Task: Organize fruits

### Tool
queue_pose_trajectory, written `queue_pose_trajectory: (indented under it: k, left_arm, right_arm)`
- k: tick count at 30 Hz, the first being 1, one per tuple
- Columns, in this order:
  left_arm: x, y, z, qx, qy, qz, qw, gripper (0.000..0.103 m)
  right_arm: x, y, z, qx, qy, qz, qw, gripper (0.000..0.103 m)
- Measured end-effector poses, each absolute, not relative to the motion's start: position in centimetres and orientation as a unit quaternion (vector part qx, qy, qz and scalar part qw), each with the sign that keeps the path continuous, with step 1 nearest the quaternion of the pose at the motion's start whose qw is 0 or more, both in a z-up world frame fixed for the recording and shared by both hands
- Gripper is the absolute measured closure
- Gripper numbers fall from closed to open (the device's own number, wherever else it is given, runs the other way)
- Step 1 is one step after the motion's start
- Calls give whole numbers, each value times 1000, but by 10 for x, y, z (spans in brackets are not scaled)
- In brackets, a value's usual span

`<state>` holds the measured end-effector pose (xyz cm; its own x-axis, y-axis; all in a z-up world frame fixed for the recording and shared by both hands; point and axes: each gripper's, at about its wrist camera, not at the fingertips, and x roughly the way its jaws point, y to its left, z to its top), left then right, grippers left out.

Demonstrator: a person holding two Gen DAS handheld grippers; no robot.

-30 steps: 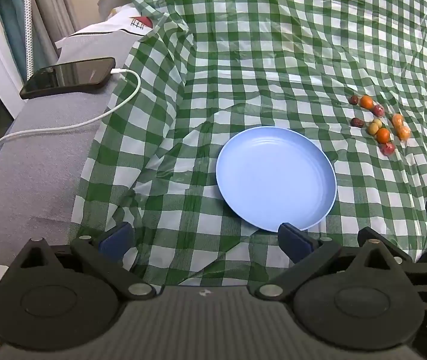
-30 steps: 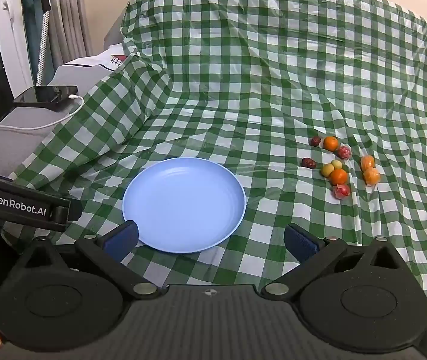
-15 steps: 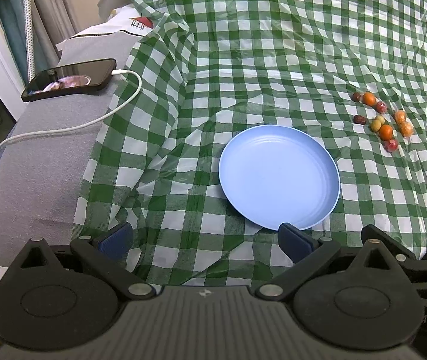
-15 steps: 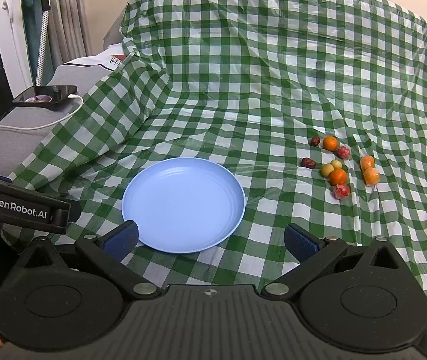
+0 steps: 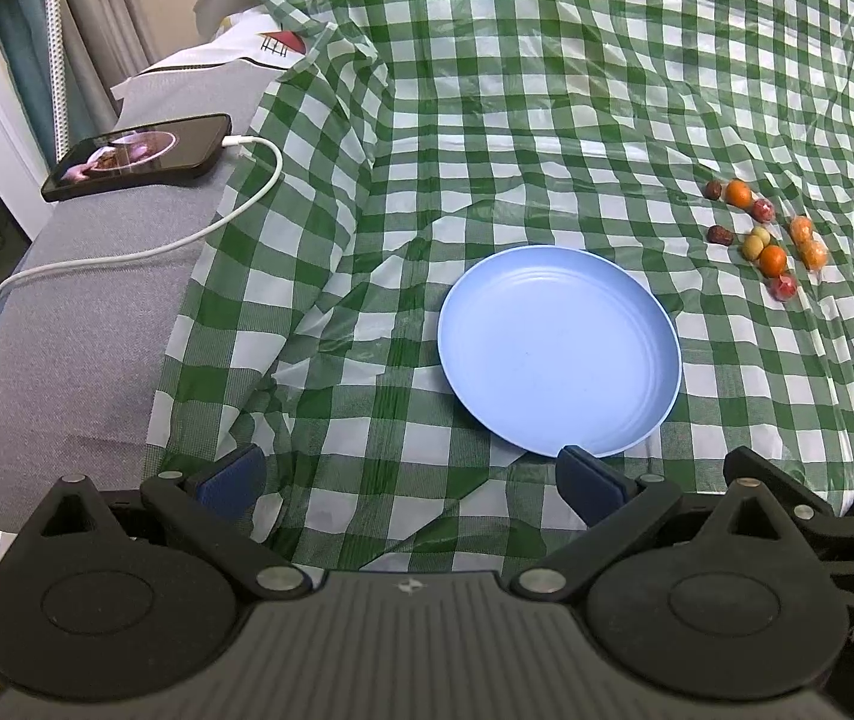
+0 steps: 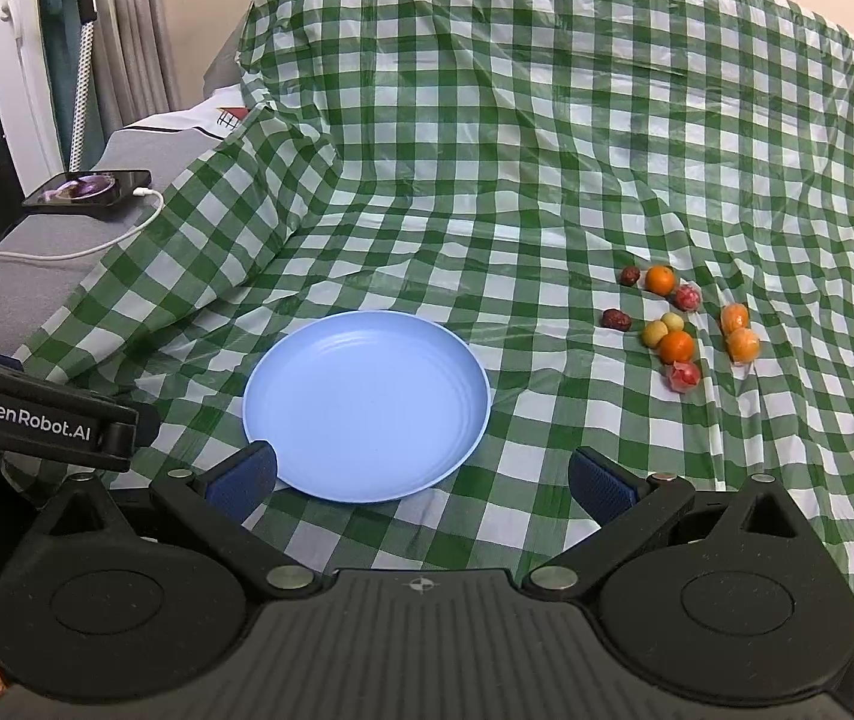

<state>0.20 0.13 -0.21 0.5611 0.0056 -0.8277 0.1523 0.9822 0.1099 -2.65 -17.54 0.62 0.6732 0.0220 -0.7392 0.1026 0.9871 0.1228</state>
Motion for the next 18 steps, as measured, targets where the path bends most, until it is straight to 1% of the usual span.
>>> queue_pose_trajectory:
  k: [18]
  left_arm:
    - [2, 1, -2, 91, 473, -39, 875, 0]
  right_arm:
    - [-28, -176, 5, 80, 405, -24, 911, 0]
